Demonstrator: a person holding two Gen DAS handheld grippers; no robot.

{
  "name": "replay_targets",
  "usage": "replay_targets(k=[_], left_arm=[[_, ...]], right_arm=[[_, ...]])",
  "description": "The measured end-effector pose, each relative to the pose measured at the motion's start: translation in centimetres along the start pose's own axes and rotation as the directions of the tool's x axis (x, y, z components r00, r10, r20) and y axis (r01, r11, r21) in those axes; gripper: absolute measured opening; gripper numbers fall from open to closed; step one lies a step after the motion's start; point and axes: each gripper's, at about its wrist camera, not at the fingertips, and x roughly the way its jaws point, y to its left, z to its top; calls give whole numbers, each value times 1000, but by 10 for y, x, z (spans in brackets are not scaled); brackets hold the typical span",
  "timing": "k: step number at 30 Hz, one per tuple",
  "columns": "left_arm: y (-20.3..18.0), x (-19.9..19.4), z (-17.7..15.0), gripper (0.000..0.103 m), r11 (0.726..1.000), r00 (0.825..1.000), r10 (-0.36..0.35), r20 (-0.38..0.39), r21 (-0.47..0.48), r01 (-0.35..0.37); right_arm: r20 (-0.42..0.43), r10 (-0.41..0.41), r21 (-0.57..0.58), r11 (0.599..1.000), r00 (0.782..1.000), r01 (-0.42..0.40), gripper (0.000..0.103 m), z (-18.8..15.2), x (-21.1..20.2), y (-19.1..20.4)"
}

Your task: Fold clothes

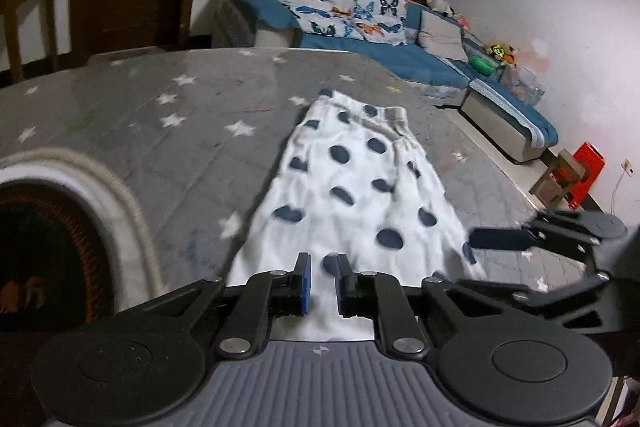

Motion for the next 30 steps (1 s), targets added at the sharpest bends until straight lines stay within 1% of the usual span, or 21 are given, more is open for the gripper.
replay_targets(k=[5,7,9,12,15,16,21,25,27,30], left_arm=[[-4,26,17,15,999,1000,-25,-8,-48,25],[-3,35,21,14,998,1000,-17,-12,-52,16],[-1,42,24,13,999,1000,7,-19,-45,-8],[8,46,23,10,998,1000,22,-18,-53,-23],[16,45,22,9,998,1000,27,-10,-63,-28],[18,45,22,7,998,1000,31,-7,-63,-31],[19,40,22,7,997,1000,27,-4,-69,-28],[12,31,20,8,999,1000,22,1,-40,-22],[8,30,21,8,999,1000,18,0,-26,-18],[7,36,23,8,999,1000,28,-9,-18,-28]], right_arm=[[-12,-2,-21,1000,1000,1,56,15,31,-7],[-20,2,-9,1000,1000,-2,56,15,40,-13],[-32,1,-5,1000,999,-1,56,14,46,-17],[-29,10,3,1000,1000,-10,56,7,44,-23],[-28,3,-2,1000,1000,-3,56,-2,35,-28],[-27,1,-4,1000,1000,-1,56,-4,33,-30],[-44,-23,5,1000,999,24,56,-6,22,-35],[-26,-42,-13,999,999,41,56,8,24,-38],[-5,-44,-15,999,999,44,56,22,31,-41],[4,-55,-29,998,998,55,56,36,47,-43]])
